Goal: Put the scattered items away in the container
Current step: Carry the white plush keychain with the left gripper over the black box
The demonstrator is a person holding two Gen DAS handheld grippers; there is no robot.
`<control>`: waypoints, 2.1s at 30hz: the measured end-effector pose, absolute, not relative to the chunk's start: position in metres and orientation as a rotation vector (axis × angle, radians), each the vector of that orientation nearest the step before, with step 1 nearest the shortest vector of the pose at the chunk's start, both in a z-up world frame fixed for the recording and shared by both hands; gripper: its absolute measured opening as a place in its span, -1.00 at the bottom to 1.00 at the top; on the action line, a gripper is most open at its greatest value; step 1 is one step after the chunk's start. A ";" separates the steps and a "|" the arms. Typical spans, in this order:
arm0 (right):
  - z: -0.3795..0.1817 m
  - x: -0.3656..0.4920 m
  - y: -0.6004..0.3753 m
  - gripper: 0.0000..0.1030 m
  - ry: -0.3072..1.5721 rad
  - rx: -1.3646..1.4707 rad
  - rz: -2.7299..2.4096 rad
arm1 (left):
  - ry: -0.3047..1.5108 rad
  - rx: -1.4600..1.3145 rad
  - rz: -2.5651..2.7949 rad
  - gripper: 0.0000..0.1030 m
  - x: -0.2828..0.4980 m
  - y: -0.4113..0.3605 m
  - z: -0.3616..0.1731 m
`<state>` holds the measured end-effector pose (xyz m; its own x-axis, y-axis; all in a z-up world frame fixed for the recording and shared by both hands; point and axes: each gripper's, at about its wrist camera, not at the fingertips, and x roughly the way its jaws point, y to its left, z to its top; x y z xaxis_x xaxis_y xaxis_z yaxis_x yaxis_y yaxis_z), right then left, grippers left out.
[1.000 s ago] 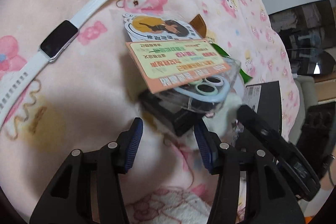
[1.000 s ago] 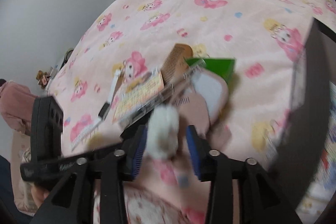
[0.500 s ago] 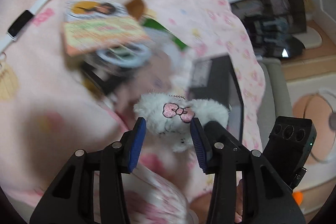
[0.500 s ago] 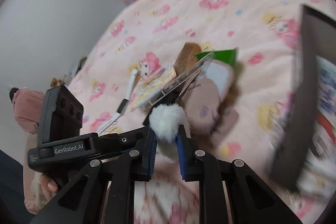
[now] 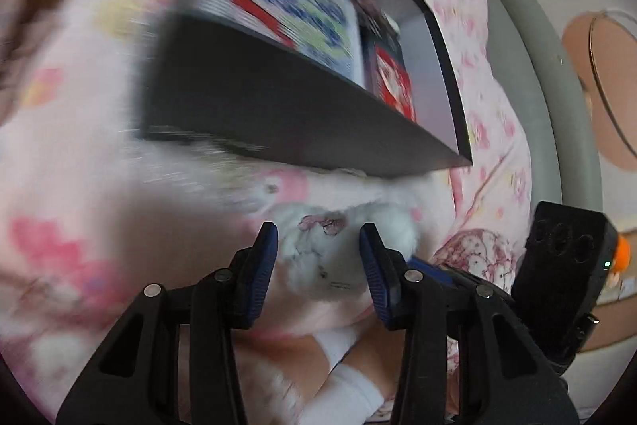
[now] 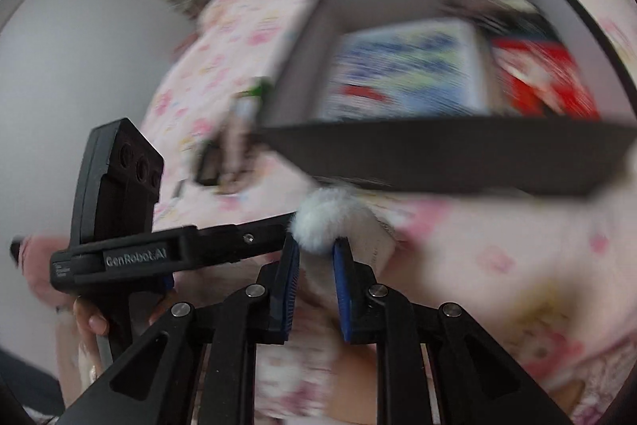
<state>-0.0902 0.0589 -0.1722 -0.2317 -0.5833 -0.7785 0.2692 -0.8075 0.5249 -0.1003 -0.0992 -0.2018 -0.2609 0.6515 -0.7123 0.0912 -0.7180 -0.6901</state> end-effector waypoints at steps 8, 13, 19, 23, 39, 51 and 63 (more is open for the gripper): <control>-0.194 -0.097 0.126 -0.71 -0.427 1.636 -2.187 | -0.746 -1.612 2.108 -0.18 -0.107 -0.078 -0.213; -0.186 -0.101 0.137 -0.71 -0.489 1.595 -2.237 | -0.823 -1.616 2.205 -0.13 -0.107 -0.093 -0.215; -0.210 -0.112 0.114 -0.67 -0.494 1.659 -2.122 | -0.845 -1.656 2.034 -0.03 -0.112 -0.081 -0.229; -0.200 -0.113 0.114 -0.67 -0.465 1.605 -2.143 | -0.905 -1.499 2.019 -0.04 -0.103 -0.093 -0.213; -0.212 -0.116 0.124 -0.69 -0.573 1.620 -2.078 | -0.794 -1.573 1.998 -0.13 -0.107 -0.078 -0.221; -0.221 -0.133 0.132 -0.20 -0.544 1.666 -2.112 | -0.835 -1.684 2.022 -0.01 -0.106 -0.086 -0.239; -0.180 -0.121 0.142 -0.49 -0.571 1.429 -2.053 | -0.784 -1.483 2.093 -0.13 -0.081 -0.086 -0.179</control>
